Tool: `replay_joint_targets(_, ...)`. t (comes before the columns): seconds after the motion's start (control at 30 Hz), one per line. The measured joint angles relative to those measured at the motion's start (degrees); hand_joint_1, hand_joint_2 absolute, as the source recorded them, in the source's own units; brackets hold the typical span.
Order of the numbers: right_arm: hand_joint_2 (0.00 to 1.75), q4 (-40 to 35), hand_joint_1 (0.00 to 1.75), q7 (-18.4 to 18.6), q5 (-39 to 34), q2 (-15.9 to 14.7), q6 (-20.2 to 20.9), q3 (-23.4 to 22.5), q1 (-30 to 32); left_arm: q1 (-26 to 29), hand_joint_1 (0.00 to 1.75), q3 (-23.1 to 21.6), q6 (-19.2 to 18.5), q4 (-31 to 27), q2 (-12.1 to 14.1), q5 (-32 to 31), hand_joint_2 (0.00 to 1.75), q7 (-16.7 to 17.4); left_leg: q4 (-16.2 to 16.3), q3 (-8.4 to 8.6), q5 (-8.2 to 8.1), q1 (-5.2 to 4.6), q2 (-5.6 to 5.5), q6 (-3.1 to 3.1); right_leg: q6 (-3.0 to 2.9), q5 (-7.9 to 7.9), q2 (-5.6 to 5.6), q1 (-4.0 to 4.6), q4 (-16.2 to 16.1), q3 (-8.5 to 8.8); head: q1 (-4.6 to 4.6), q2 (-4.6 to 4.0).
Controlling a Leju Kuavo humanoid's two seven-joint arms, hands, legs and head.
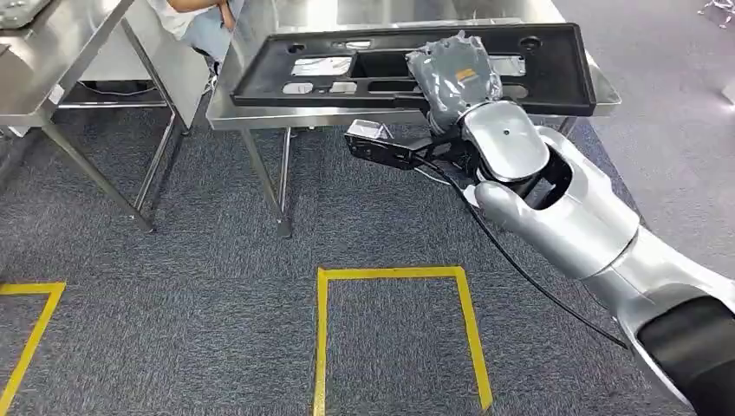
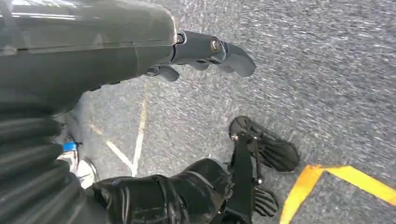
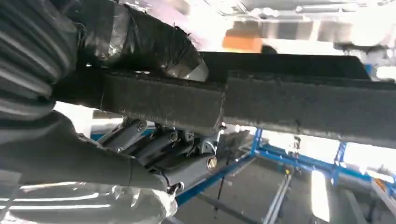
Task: Take the parts from the cabinet and place them on the table.
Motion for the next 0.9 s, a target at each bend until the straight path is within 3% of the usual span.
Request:
replay_joint_targets(0.03,1.75,0.15,1.75,-0.04,0.04,0.33,-0.13,0.00,-0.01,0.05,0.00,-0.04,0.00,0.00,0.02,-0.02,1.75,0.00,-0.27,-0.06,0.00,0.06,-0.02,-0.17,-0.64,0.04,0.11,0.08,0.42,-0.14,-0.16,0.00)
replay_joint_targets(0.1,1.75,0.72,1.75,-0.35,0.32,0.85,-0.39,0.00,0.05,0.14,0.00,-0.07,0.00,0.00,0.04,-0.02,1.75,0.00,-0.54,0.23,0.06,0.25,-0.02,-0.54,-1.29,-0.12,0.16,0.35,0.41,-0.19,-0.26,0.00)
replay_joint_targets(0.17,1.75,1.16,1.75,-0.44,0.66,1.66,-0.52,0.00,-0.23,0.32,0.00,-0.11,0.00,0.00,0.20,-0.04,1.75,0.04,0.57,-0.15,-0.93,0.37,0.37,-1.12,-2.10,-0.05,0.15,-0.12,-0.02,0.26,-0.37,0.00)
replay_joint_targets(0.2,1.75,1.40,1.75,-0.48,0.85,2.16,-0.74,0.00,-0.45,0.23,0.00,-0.13,0.00,0.00,0.22,-0.04,1.75,0.07,3.16,-1.42,-2.28,0.37,0.66,-1.37,-2.41,-0.15,0.18,-0.12,-0.07,0.39,-0.59,0.00)
replay_joint_targets(0.27,1.75,1.90,1.75,-0.85,1.05,2.86,-1.01,0.00,-0.66,0.11,0.00,-0.31,0.00,0.00,0.48,-0.04,1.75,0.22,11.74,-5.97,-5.54,0.44,0.78,-1.73,-2.80,-0.43,0.19,0.02,-0.06,0.68,-0.70,0.00)
replay_joint_targets(0.3,1.75,2.21,1.75,-1.07,1.05,3.21,-0.98,0.04,-0.58,0.12,0.00,-0.46,0.00,0.00,0.50,-0.04,1.75,0.33,15.44,-8.22,-6.38,0.44,0.85,-1.79,-2.95,-0.63,0.18,0.13,-0.05,0.88,-0.72,0.00)
replay_joint_targets(0.33,1.75,2.51,1.75,-1.11,1.07,3.34,-0.94,0.15,-0.51,0.14,0.00,-0.55,0.02,0.00,0.50,-0.04,1.75,0.50,16.75,-9.46,-5.88,0.44,0.89,-1.80,-2.96,-0.81,0.17,0.23,-0.04,1.12,-0.70,0.00)
replay_joint_targets(0.37,1.75,2.75,1.75,-1.18,1.07,3.47,-0.81,0.20,-0.49,0.24,0.00,-0.57,0.07,0.00,0.50,-0.04,1.75,0.76,15.18,-9.19,-4.07,0.43,0.91,-1.64,-2.95,-1.00,0.17,0.34,-0.04,1.43,-0.68,0.00)
replay_joint_targets(0.4,1.75,2.91,1.75,-1.18,1.09,3.50,-0.76,0.20,-0.50,0.33,0.00,-0.59,0.18,0.00,0.50,-0.02,1.75,0.94,11.28,-7.66,-1.33,0.40,0.92,-1.35,-2.93,-1.25,0.17,0.42,-0.05,1.81,-0.70,0.00)
replay_joint_targets(0.47,1.75,3.17,1.75,-1.16,1.12,3.60,-0.46,0.20,-0.65,0.44,0.00,-0.63,0.31,0.00,0.68,-0.02,1.75,1.29,1.25,-3.29,3.76,0.21,0.96,-0.45,-2.74,-1.69,0.16,0.51,-0.16,2.52,-0.70,0.00)
replay_joint_targets(0.5,1.75,3.28,1.75,-1.16,1.11,3.60,-0.31,0.17,-0.73,0.45,0.00,-0.66,0.44,0.00,0.98,-0.02,1.75,1.33,0.43,-2.40,2.56,-0.09,0.99,-0.18,-2.53,-1.77,0.18,0.66,-0.33,2.54,-0.61,0.00)
replay_joint_targets(0.6,1.75,3.54,1.75,-1.11,1.11,3.60,0.09,0.20,-0.57,0.30,0.00,-0.81,0.70,0.00,1.14,-0.02,1.75,1.38,-0.70,-2.05,2.44,-0.66,0.99,0.20,-1.67,-1.68,0.23,0.51,-0.87,2.62,-0.70,0.00)
replay_joint_targets(0.63,1.75,3.58,1.75,-1.11,1.09,3.60,0.13,0.20,-0.62,0.34,0.00,-0.81,0.70,0.00,1.16,-0.02,1.75,1.40,-1.18,-1.79,2.57,-0.63,1.00,0.47,-1.30,-1.71,0.24,0.62,-1.11,2.85,-0.72,0.00)
replay_joint_targets(0.67,1.75,3.61,1.75,-1.07,1.09,3.58,0.15,0.20,-0.62,0.48,0.00,-0.81,0.72,0.00,1.14,-0.02,1.75,1.42,-2.16,-0.91,2.90,0.23,1.22,0.82,-0.97,-2.15,0.08,0.59,-0.53,2.65,-0.64,0.00)
replay_joint_targets(0.7,1.75,3.67,1.75,-1.05,1.09,3.58,0.15,0.20,-0.72,0.55,0.00,-0.81,0.72,0.00,1.14,-0.02,1.75,1.42,-2.48,-0.43,2.84,0.09,1.21,0.97,-0.74,-3.08,-0.03,0.77,1.32,1.94,-0.42,0.00)
replay_joint_targets(0.8,1.75,3.87,1.75,-1.00,1.11,3.54,0.24,0.20,-0.59,0.45,0.00,-0.81,0.72,0.00,1.14,0.00,1.75,1.40,-2.32,-0.13,2.34,0.06,1.26,1.52,-0.47,-8.02,-0.02,0.75,13.70,-4.92,-0.35,0.00)
replay_joint_targets(0.83,1.75,3.93,1.75,-1.01,1.05,3.54,0.35,0.20,-0.37,0.43,0.00,-0.81,0.72,0.00,1.14,0.00,1.75,1.40,-2.24,-0.05,2.19,0.06,1.26,1.51,-0.36,-8.21,-0.04,0.73,16.04,-6.57,-0.39,0.00)
replay_joint_targets(0.87,1.75,4.00,1.75,-0.98,0.96,3.54,0.52,0.20,-0.17,0.45,0.00,-0.81,0.70,0.00,1.14,0.02,1.75,1.29,-2.09,0.13,1.91,0.11,1.22,1.46,-0.22,-6.83,-0.07,0.59,15.68,-6.98,-0.33,0.00)
replay_joint_targets(0.9,1.75,4.02,1.75,-0.83,0.90,3.50,0.70,0.20,-0.15,0.49,0.00,-0.81,0.63,0.00,1.09,0.02,1.75,1.25,-1.86,0.31,1.62,0.16,1.11,1.32,-0.17,-4.51,-0.09,0.45,12.80,-5.96,-0.35,0.00)
